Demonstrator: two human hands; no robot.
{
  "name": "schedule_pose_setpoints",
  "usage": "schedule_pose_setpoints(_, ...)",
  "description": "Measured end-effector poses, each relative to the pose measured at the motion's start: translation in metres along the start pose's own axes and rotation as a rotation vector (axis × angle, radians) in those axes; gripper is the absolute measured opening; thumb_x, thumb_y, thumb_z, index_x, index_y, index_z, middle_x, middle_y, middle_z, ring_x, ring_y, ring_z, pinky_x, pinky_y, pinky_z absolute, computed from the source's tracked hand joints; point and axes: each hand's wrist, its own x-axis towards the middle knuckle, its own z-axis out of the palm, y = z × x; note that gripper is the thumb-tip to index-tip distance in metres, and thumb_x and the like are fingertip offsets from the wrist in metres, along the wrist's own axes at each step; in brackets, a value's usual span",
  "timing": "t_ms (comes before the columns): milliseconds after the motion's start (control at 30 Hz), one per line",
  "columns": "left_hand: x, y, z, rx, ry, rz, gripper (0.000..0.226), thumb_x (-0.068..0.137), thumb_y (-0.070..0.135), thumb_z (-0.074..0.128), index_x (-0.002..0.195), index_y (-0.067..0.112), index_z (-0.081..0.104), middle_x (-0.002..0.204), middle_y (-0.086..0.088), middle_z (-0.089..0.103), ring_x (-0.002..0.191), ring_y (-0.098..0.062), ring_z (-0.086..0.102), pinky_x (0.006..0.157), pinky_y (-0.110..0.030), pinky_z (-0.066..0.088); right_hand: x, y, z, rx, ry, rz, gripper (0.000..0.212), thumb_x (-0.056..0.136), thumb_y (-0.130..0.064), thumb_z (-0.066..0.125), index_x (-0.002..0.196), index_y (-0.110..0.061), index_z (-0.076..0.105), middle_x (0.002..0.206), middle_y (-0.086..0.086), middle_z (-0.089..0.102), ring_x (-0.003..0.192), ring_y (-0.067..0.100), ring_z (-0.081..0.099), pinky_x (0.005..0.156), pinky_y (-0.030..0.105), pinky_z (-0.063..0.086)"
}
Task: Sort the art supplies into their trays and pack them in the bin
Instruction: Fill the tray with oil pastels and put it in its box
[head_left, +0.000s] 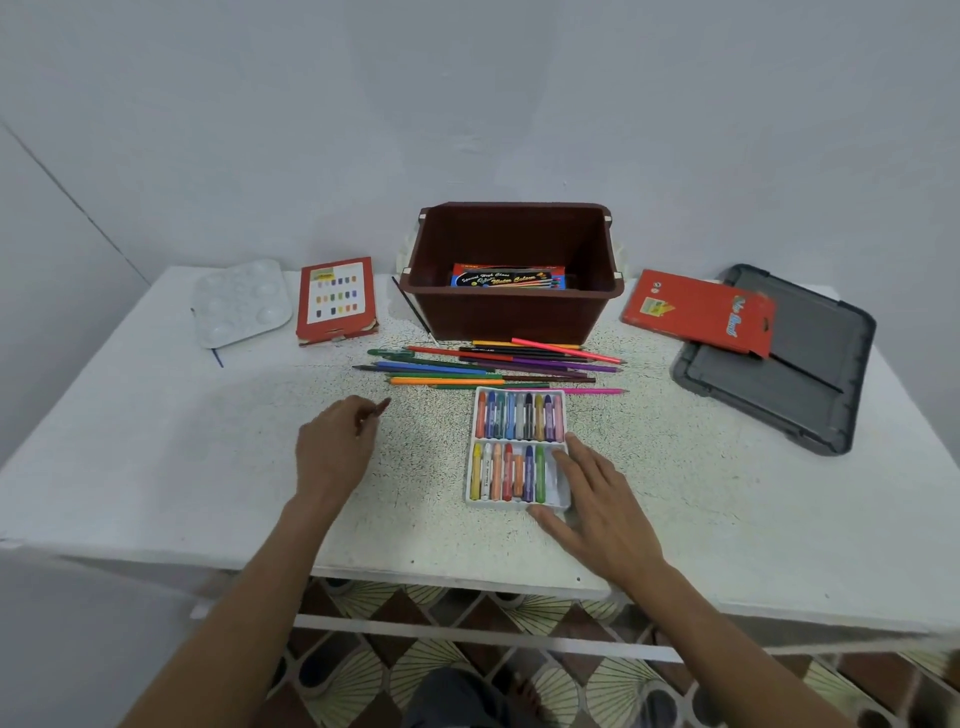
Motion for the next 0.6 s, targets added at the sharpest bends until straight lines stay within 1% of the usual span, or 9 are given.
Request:
schedule_pose_setpoints(100,-0.009,0.036,0.009,-0.207,-0.050,0.001,0.020,0.095,0.020,0.063,0.115,0.017,0.066,0.096,0.002,0.073,0.082,-0.011,0.067,0.077,-0.027,0.052,0.000,0.000,-0.002,0.019,0.024,-0.007,0.075,0.096,-0.071,0.031,0.148,-0.016,0.036,0.156,0.008,0.037,0.142,0.023,0.037,0.115,0.036,0.027)
schedule_pose_setpoints(233,-0.020,0.077,0.027,-0.411,-0.166,0.053,0.043,0.093,0.013,0.066,0.133,0.024,0.054,0.091,0.004,0.071,0.076,-0.006,0.069,0.065,-0.011,0.048,0.000,0.002,0.000,0.069,0.019,-0.011,0.077,0.095,-0.073,0.032,0.151,-0.019,0.032,0.159,0.003,0.030,0.145,0.018,0.029,0.119,0.034,0.020)
schedule_pose_setpoints(267,-0.023,0.085,0.030,-0.432,-0.189,0.083,0.046,0.093,0.012,0.066,0.135,0.023,0.053,0.088,0.005,0.071,0.075,-0.003,0.069,0.063,-0.010,0.050,0.000,0.003,0.001,0.098,0.007,-0.004,0.077,0.094,-0.073,0.033,0.152,-0.021,0.029,0.161,0.000,0.027,0.146,0.016,0.025,0.120,0.034,0.019)
schedule_pose_setpoints(300,-0.026,0.093,0.033,-0.455,-0.209,0.124,0.046,0.093,0.010,0.065,0.136,0.022,0.053,0.086,0.007,0.070,0.072,-0.001,0.069,0.062,-0.012,0.054,0.001,0.004,0.001,0.136,-0.001,0.006,0.076,0.095,-0.071,0.035,0.153,-0.023,0.027,0.161,-0.002,0.024,0.147,0.013,0.022,0.121,0.034,0.020)
schedule_pose_setpoints(367,-0.033,0.106,0.039,-0.519,-0.247,0.185,0.045,0.093,0.008,0.065,0.135,0.018,0.053,0.081,0.009,0.069,0.071,0.002,0.068,0.069,-0.017,0.058,0.001,0.005,0.000,0.204,0.006,0.015,0.070,0.097,-0.062,0.040,0.153,-0.024,0.026,0.161,-0.005,0.024,0.147,0.010,0.019,0.121,0.035,0.021)
schedule_pose_setpoints(433,-0.039,0.117,0.043,-0.572,-0.287,0.182,0.043,0.093,0.009,0.065,0.134,0.018,0.054,0.082,0.010,0.067,0.075,0.003,0.067,0.071,-0.012,0.055,0.001,0.004,-0.001,0.230,0.020,0.012,0.063,0.099,-0.054,0.041,0.152,-0.024,0.027,0.160,-0.004,0.026,0.146,0.009,0.021,0.120,0.036,0.023)
schedule_pose_setpoints(533,-0.046,0.130,0.049,-0.582,-0.335,0.144,0.043,0.094,0.014,0.065,0.133,0.025,0.054,0.087,0.013,0.064,0.081,0.010,0.063,0.069,-0.004,0.048,0.001,0.003,-0.001,0.243,0.033,0.011,0.058,0.101,-0.049,0.037,0.151,-0.022,0.028,0.158,-0.003,0.030,0.146,0.009,0.022,0.119,0.038,0.025)
schedule_pose_setpoints(600,-0.048,0.134,0.056,-0.570,-0.369,0.128,0.044,0.093,0.017,0.066,0.134,0.029,0.054,0.090,0.010,0.066,0.082,0.005,0.064,0.069,-0.005,0.048,0.001,0.004,0.000,0.249,0.027,0.016,0.057,0.102,-0.050,0.033,0.152,-0.022,0.027,0.158,-0.004,0.030,0.147,0.008,0.020,0.119,0.038,0.024)
